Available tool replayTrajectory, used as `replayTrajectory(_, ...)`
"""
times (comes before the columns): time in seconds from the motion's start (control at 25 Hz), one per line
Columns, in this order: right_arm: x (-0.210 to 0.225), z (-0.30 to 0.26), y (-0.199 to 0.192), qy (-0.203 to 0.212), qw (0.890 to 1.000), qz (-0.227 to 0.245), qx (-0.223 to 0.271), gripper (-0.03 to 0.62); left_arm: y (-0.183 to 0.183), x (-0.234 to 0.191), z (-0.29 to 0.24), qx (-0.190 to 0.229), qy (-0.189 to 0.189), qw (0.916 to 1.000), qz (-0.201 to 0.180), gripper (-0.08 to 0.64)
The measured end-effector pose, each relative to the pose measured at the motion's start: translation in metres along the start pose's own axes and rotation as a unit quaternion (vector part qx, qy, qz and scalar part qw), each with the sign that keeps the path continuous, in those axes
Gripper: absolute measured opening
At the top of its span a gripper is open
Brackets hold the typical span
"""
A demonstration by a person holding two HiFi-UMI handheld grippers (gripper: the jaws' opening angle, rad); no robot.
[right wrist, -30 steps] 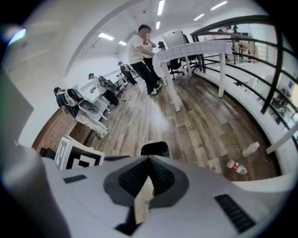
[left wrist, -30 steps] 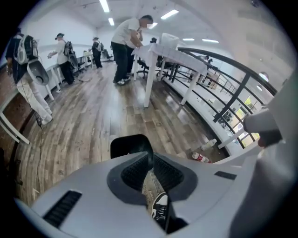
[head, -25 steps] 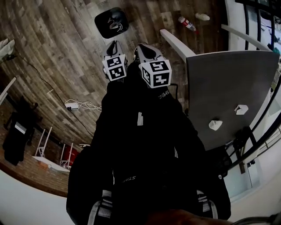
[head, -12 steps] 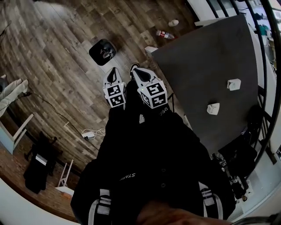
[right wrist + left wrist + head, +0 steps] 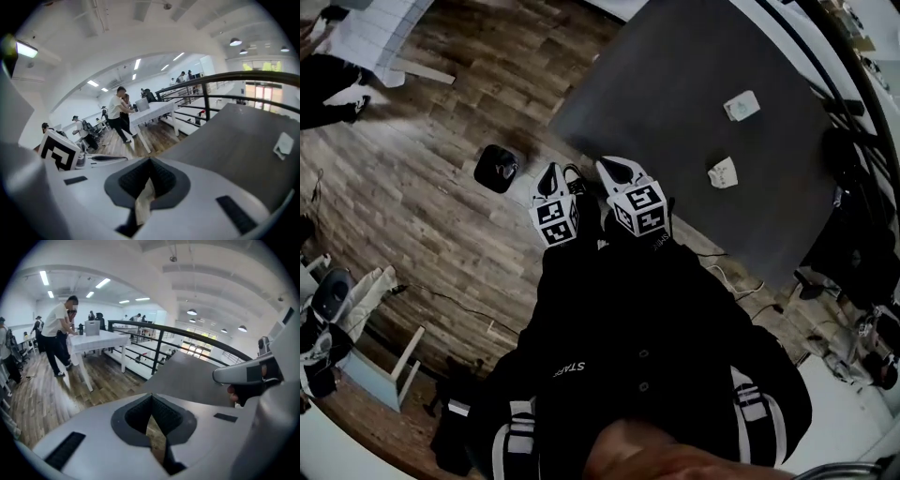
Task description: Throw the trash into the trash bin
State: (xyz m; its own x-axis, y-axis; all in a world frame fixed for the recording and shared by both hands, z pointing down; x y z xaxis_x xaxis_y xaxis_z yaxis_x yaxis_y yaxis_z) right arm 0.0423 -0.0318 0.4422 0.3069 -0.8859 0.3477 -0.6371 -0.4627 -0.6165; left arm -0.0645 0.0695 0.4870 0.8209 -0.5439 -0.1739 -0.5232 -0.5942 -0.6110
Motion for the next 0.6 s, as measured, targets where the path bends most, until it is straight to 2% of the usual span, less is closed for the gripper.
replayTrajectory(0.12, 0.043, 0.045, -0.008, -0.05, 0.998, -0.029, 0.031, 0.014, 0.017, 0.064, -0.009, 0.009, -0.044, 0.9979, -0.047, 0.002)
replayTrajectory(0.24, 0.081, 0.085, -0.02, -0.1, 0.99, -0.075, 0.062, 0.014, 0.029, 0.122, -0.016, 0.012, -0.088, 0.9911, -0.099, 0.002)
replayTrajectory(0.4, 0.12, 0.145, -0.039, -0.155, 0.975, -0.124, 0.101, 0.014, 0.038, 0.2, -0.014, 0.013, -0.146, 0.9756, -0.163, 0.002)
replayTrajectory(0.6, 0.159, 0.223, -0.07, -0.212, 0.955, -0.158, 0.136, 0.014, 0.031, 0.299, 0.001, 0.016, -0.212, 0.9536, -0.213, 0.002)
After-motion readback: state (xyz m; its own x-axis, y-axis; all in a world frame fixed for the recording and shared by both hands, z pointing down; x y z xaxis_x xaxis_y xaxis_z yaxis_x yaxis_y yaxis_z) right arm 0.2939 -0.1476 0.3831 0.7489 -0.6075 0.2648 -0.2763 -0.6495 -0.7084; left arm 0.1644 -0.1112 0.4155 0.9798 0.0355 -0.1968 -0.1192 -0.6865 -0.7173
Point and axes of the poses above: the fingertips, and each gripper's own axes: z backward along the fingers, x to its right, y out of its top, the point moved 5 cm from there along z, backward along the fingers, and after that the axes turned 9 degrees about -x, right-handed, at the moved point
